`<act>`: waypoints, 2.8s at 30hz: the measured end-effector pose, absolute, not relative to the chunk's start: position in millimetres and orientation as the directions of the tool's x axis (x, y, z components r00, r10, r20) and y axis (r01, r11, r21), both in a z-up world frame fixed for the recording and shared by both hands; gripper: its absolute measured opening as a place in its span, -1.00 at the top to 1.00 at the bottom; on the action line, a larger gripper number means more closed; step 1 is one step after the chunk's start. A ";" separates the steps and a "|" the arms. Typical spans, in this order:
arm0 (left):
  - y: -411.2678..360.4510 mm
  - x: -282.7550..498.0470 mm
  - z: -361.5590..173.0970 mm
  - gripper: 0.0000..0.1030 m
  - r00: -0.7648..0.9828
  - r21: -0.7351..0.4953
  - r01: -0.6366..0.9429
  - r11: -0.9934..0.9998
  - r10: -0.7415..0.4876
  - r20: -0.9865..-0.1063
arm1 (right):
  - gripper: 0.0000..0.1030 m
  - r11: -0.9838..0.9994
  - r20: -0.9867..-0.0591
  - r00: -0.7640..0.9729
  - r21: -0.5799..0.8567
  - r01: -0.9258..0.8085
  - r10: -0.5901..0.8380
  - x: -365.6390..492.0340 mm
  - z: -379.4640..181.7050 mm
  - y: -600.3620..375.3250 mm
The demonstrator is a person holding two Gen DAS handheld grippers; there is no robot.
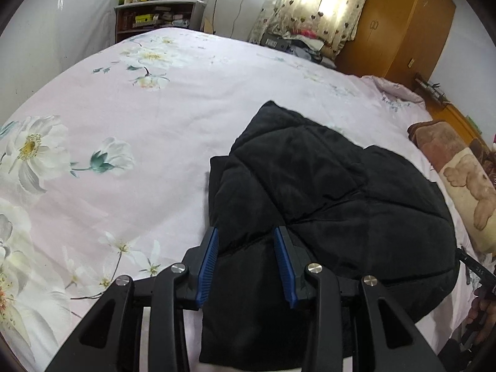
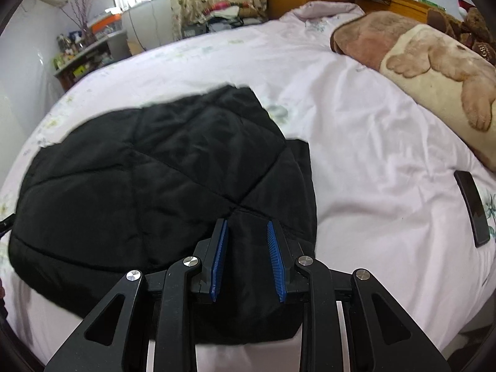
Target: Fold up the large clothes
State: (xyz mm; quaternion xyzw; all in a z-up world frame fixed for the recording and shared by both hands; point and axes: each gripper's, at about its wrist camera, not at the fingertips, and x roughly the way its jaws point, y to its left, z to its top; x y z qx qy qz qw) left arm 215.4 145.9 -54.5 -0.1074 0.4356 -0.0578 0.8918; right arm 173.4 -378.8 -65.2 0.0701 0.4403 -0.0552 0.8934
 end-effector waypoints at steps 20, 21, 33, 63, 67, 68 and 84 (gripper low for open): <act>156.2 266.4 -94.7 0.00 0.536 -0.258 -0.003 0.966 -0.216 -0.816 | -0.12 0.970 -0.817 0.576 0.125 0.210 -0.020 191.8 -90.1 -411.3; 153.6 269.1 -96.3 -0.05 0.535 -0.255 0.003 0.967 -0.216 -0.816 | -0.20 0.966 -0.826 0.564 0.140 0.216 -0.007 195.3 -95.2 -415.8; 165.1 281.4 -120.7 -0.39 0.503 -0.427 -0.033 0.904 -0.354 -0.788 | -0.44 0.907 -0.835 0.510 0.359 0.219 0.207 226.0 -135.3 -455.8; 130.2 278.3 -81.1 0.46 0.501 -0.361 0.057 0.931 -0.339 -0.796 | 0.55 0.891 -0.797 0.507 0.439 0.114 0.328 244.3 -103.1 -435.2; 131.5 259.9 -42.1 0.47 0.560 -0.362 0.098 0.927 -0.351 -0.750 | 0.57 0.893 -0.759 0.565 0.442 0.082 0.323 228.9 -62.5 -428.1; 131.9 254.7 -33.2 0.47 0.571 -0.365 0.104 0.925 -0.356 -0.739 | 0.58 0.894 -0.748 0.580 0.442 0.070 0.324 224.9 -51.8 -424.9; 172.5 289.5 28.7 0.47 0.684 -0.363 0.088 0.928 -0.321 -0.655 | 0.57 0.894 -0.673 0.647 0.448 -0.028 0.358 271.8 0.9 -382.6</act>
